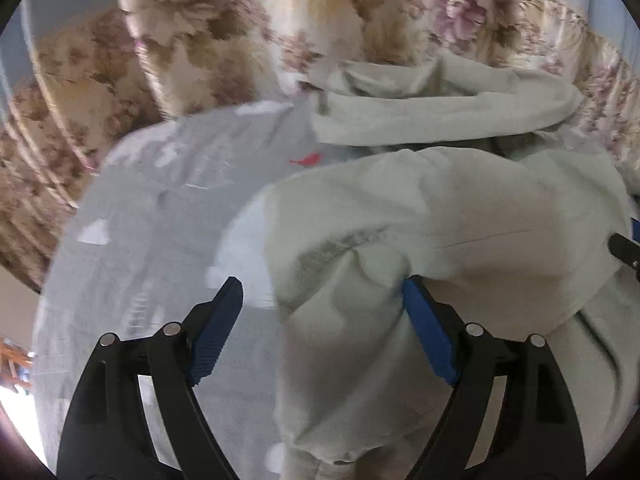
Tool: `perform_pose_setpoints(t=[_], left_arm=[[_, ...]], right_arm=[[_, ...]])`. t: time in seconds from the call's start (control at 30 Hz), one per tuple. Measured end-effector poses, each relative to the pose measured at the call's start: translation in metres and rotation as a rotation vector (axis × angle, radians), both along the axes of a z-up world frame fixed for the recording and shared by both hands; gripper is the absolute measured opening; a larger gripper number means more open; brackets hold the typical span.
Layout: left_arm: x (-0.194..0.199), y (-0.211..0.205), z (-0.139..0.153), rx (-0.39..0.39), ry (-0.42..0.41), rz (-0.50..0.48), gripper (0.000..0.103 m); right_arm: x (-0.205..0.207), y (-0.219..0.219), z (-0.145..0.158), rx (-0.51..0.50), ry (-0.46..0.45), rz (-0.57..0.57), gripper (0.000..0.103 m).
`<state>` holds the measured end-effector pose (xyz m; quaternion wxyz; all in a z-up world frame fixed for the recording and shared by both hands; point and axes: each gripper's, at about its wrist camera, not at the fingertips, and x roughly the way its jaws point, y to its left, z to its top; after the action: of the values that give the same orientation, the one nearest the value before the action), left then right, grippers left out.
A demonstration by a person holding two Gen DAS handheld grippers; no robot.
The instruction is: Fold large clothes
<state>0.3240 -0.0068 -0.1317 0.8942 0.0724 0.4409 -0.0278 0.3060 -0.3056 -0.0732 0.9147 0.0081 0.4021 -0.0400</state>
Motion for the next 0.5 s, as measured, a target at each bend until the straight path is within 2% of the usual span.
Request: perform_pose_setpoints(t=[0.03,0.1,0.2,0.27,0.33,0.37,0.4,0.43,0.5], left_arm=[[-0.003,0.006,-0.001,0.013,-0.016,0.024,0.083],[-0.005,0.014,-0.004,-0.016,-0.012,0.043,0.086],[-0.005,0.022,-0.011,-0.05,-0.002,0.054,0.089],[-0.007,0.022,-0.012,-0.048,-0.011,0.054,0.09],[-0.008,0.021,-0.01,-0.041,-0.02,0.052,0.093],[-0.009,0.021,-0.009,-0.039,-0.023,0.055,0.095],[-0.009,0.022,-0.009,-0.039,-0.023,0.057,0.097],[-0.009,0.023,-0.01,-0.044,-0.021,0.06,0.098],[-0.008,0.025,-0.012,-0.059,-0.012,0.061,0.098]], right_arm=[[0.0,0.0,-0.006,-0.016,0.008,0.003,0.055],[-0.001,0.0,-0.014,-0.05,0.019,0.003,0.06],[-0.002,-0.001,-0.022,-0.046,0.038,0.005,0.061],[-0.007,-0.002,-0.012,-0.045,0.025,0.027,0.061],[-0.016,-0.014,0.013,-0.071,-0.028,0.008,0.062],[-0.019,-0.025,0.025,-0.09,-0.049,-0.024,0.065],[-0.022,-0.044,0.039,-0.12,-0.067,-0.089,0.075],[-0.021,-0.058,0.045,-0.145,-0.066,-0.135,0.079],[-0.018,-0.09,0.052,-0.248,-0.049,-0.26,0.079]])
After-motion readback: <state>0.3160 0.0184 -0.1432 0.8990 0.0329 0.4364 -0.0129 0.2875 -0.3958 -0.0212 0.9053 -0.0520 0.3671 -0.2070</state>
